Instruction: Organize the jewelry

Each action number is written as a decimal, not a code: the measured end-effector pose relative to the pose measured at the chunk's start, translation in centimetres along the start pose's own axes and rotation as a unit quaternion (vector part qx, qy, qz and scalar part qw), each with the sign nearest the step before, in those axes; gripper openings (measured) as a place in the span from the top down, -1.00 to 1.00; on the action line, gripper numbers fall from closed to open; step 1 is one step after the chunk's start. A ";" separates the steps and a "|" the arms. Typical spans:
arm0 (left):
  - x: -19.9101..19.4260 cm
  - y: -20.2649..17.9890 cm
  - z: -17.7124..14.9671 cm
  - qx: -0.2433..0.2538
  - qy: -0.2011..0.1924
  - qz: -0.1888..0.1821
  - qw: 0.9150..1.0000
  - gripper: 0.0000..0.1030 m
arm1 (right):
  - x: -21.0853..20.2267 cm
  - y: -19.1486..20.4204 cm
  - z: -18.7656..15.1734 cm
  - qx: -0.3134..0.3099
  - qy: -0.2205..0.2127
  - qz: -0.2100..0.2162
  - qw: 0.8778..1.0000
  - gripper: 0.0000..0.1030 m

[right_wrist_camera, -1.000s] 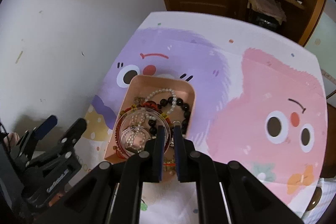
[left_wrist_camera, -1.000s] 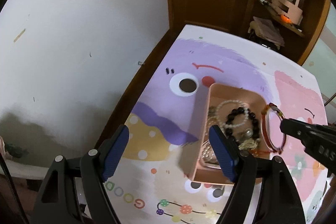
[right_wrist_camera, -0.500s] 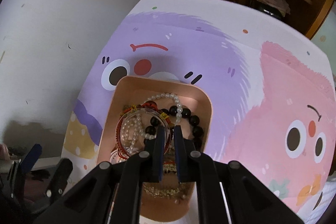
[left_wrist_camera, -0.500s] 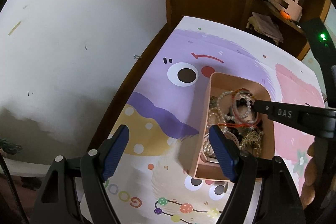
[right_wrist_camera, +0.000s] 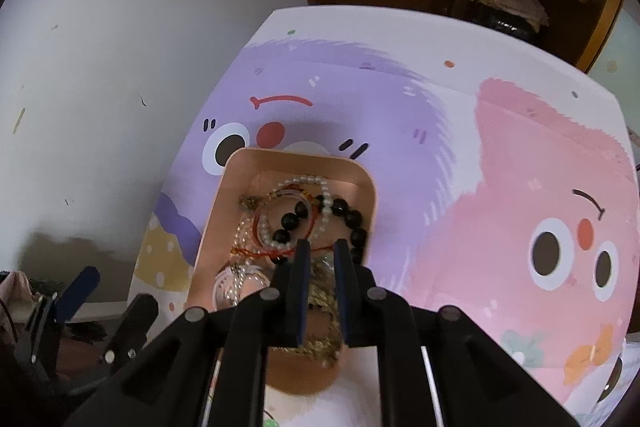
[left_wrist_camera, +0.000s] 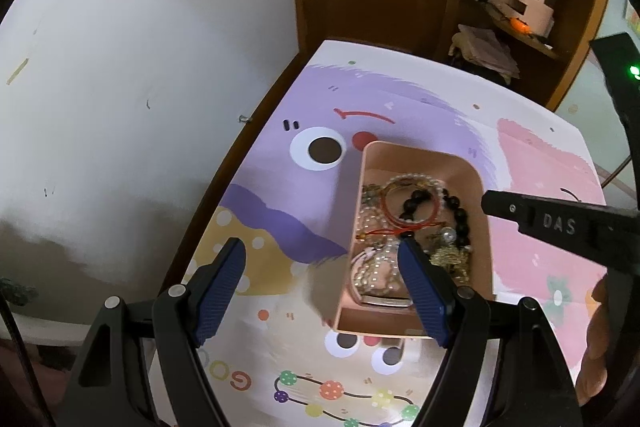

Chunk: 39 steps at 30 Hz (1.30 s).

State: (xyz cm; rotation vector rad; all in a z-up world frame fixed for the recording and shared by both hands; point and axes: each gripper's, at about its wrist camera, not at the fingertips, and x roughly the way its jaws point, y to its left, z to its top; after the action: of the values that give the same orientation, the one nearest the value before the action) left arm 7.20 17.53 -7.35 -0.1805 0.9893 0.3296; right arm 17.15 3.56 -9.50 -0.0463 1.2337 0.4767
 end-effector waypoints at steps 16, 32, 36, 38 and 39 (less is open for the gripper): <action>-3.8 -5.6 -2.9 0.063 -0.014 -0.054 0.996 -0.65 | -6.9 -4.5 -8.2 0.032 -0.061 -0.045 0.997 0.77; -6.7 -10.1 -6.6 0.109 -0.016 -0.079 0.991 -0.84 | -11.9 -6.4 -15.6 0.076 -0.105 -0.115 0.985 0.33; -7.4 -10.3 -6.7 0.112 -0.020 -0.075 0.991 -0.84 | -12.9 -6.1 -16.2 0.080 -0.121 -0.119 0.982 0.33; -7.7 -10.3 -6.8 0.112 -0.020 -0.074 0.991 -0.84 | -13.3 -6.0 -16.5 0.078 -0.126 -0.125 0.981 0.33; -7.8 -10.4 -6.8 0.112 -0.019 -0.075 0.991 -0.84 | -13.5 -5.9 -16.7 0.079 -0.129 -0.127 0.980 0.33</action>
State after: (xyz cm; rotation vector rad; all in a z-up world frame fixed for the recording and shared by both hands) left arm 1.59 4.36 -4.47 -0.0440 0.9605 0.0833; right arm 1.13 -10.96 -4.23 -0.0063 0.9894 0.1545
